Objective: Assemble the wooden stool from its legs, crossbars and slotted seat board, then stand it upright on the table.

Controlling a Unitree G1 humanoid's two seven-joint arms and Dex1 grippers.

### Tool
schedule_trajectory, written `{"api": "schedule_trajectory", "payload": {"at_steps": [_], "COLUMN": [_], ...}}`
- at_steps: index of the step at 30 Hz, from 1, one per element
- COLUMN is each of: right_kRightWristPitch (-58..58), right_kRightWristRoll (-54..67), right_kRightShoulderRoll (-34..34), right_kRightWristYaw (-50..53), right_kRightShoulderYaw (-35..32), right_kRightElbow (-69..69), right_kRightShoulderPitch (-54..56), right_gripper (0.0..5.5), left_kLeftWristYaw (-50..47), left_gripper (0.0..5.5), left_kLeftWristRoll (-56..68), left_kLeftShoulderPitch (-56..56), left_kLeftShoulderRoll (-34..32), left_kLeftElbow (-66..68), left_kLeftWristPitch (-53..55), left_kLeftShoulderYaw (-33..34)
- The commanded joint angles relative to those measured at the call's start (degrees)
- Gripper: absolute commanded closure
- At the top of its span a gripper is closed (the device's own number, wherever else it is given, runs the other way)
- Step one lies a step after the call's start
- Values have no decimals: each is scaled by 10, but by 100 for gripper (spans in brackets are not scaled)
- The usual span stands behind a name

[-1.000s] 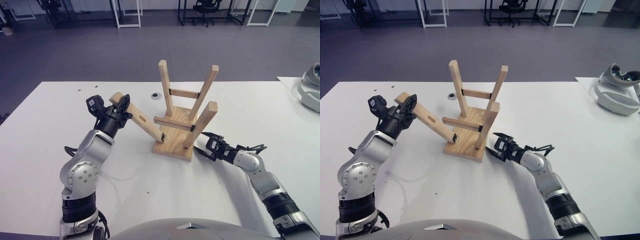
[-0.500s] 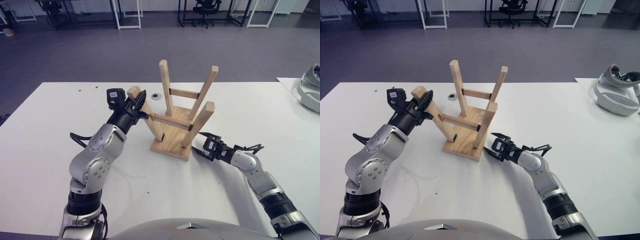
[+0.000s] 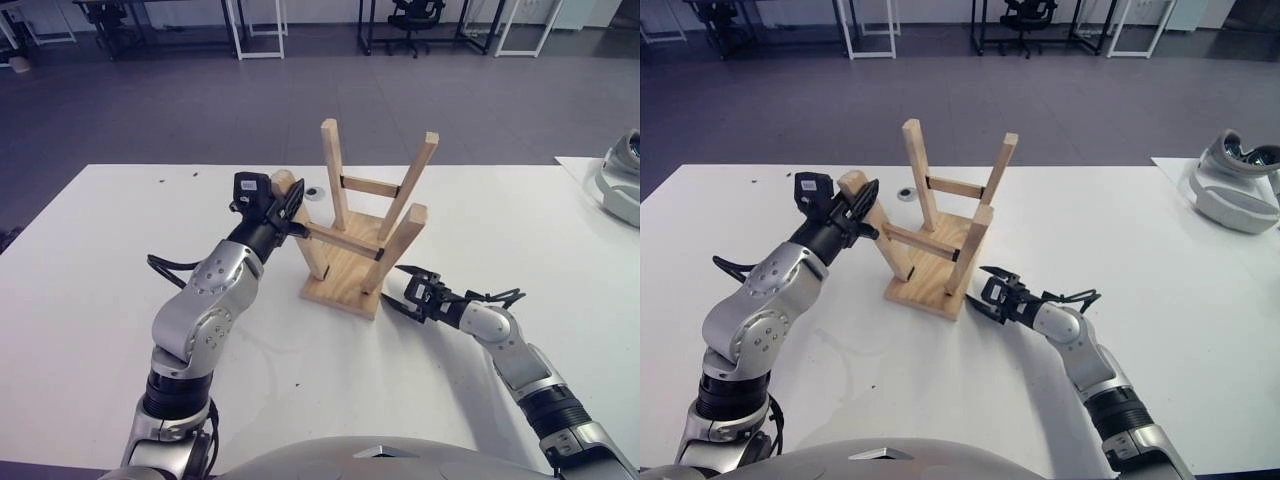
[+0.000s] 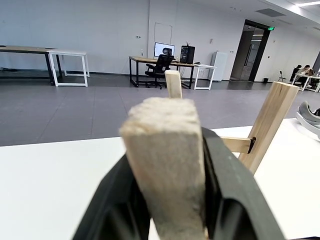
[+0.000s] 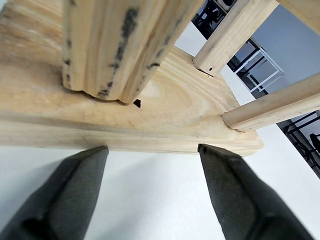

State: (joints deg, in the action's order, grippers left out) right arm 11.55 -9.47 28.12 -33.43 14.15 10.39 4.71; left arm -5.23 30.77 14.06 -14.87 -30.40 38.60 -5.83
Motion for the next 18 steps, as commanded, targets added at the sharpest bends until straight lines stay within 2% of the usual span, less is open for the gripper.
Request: {"api": "schedule_trajectory", "payload": {"at_steps": [1, 10, 18], "right_kRightWristPitch": [-7, -9, -14], "right_kRightWristRoll": [-8, -8, 0], "right_kRightShoulderRoll": [-2, -3, -13], "right_kRightWristYaw": [2, 2, 1], "right_kRightShoulderYaw": [3, 4, 5], "right_kRightElbow": [0, 5, -22], "right_kRightShoulderPitch": [6, 11, 17], "right_gripper": [213, 213, 213], "left_kLeftWristYaw": [24, 76, 139], "left_gripper": [416, 266, 110], "left_kLeftWristRoll": [-47, -90, -74], "left_kLeftShoulderPitch": [-41, -47, -34], "left_kLeftShoulderRoll": [-35, -35, 7], "left_kLeftElbow": [28, 33, 1], "left_kLeftWristPitch": [56, 49, 15], "left_kLeftShoulderYaw": [-47, -72, -72]}}
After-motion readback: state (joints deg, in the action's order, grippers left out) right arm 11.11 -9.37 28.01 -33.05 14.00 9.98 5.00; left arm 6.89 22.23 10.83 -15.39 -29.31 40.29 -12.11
